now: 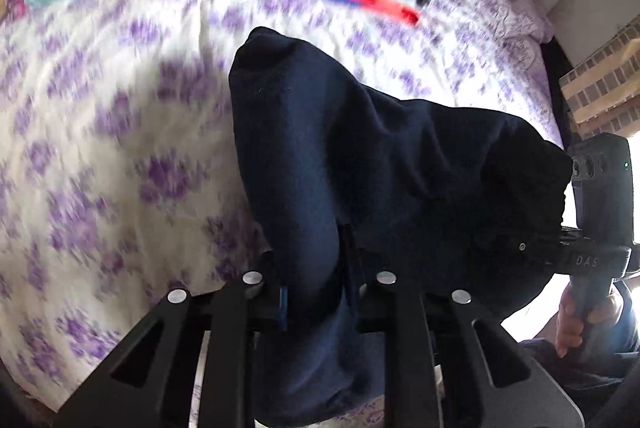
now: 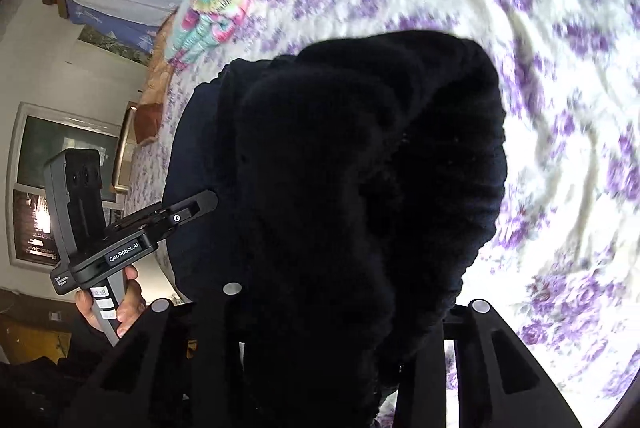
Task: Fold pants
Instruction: 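Lift the folded sweatpants with both tools and carry them toward the clothes stack, then place the sweatpants on top of the folded clothes stack and open both tools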
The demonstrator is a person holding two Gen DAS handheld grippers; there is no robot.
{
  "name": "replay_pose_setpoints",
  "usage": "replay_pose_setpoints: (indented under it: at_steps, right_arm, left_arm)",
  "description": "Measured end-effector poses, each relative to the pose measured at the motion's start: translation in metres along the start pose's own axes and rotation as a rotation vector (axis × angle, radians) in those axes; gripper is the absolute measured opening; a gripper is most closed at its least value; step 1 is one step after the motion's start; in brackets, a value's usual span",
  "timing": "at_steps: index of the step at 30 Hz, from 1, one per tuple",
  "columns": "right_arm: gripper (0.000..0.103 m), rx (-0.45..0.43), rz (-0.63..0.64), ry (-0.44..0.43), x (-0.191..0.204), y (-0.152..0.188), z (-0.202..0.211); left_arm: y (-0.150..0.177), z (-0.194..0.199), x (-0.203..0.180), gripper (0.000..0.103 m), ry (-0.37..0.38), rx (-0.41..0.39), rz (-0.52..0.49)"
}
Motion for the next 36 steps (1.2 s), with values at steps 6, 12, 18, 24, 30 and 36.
replay_pose_setpoints:
  at_steps: [6, 12, 18, 24, 30, 36]
  right_arm:
    - [0.037, -0.071, 0.06, -0.007, 0.033, -0.051, 0.05]
    - [0.037, -0.16, 0.18, 0.042, 0.088, -0.176, 0.131]
    - [0.037, -0.226, 0.159, 0.152, 0.105, -0.34, 0.174]
    - [0.038, -0.153, 0.078, 0.228, 0.043, -0.422, 0.136]
    - [0.059, -0.098, 0.119, 0.285, -0.01, -0.443, 0.075]
    - [0.072, -0.124, 0.097, 0.228, -0.018, -0.427, 0.109]
  left_arm:
    - [-0.057, 0.045, -0.014, 0.019, 0.016, -0.077, -0.03]
    - [-0.203, 0.093, -0.028, 0.019, 0.07, -0.148, -0.01]
    - [-0.369, 0.101, -0.052, 0.019, 0.017, -0.202, -0.024]
    - [-0.438, 0.023, -0.039, 0.02, 0.024, -0.101, 0.03]
    - [-0.426, -0.056, -0.018, 0.058, -0.045, -0.085, -0.03]
    - [-0.431, -0.045, -0.01, 0.058, -0.023, -0.132, -0.045]
Point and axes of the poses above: each gripper's, at about its wrist camera, not at the fingertips, and z roughly against the way its jaws point, x to its left, y to its underside, the point moved 4 cm from there along -z, roughly the way its jaws point, and after that the axes turned 1 degree about -y, right-handed, at the moved point
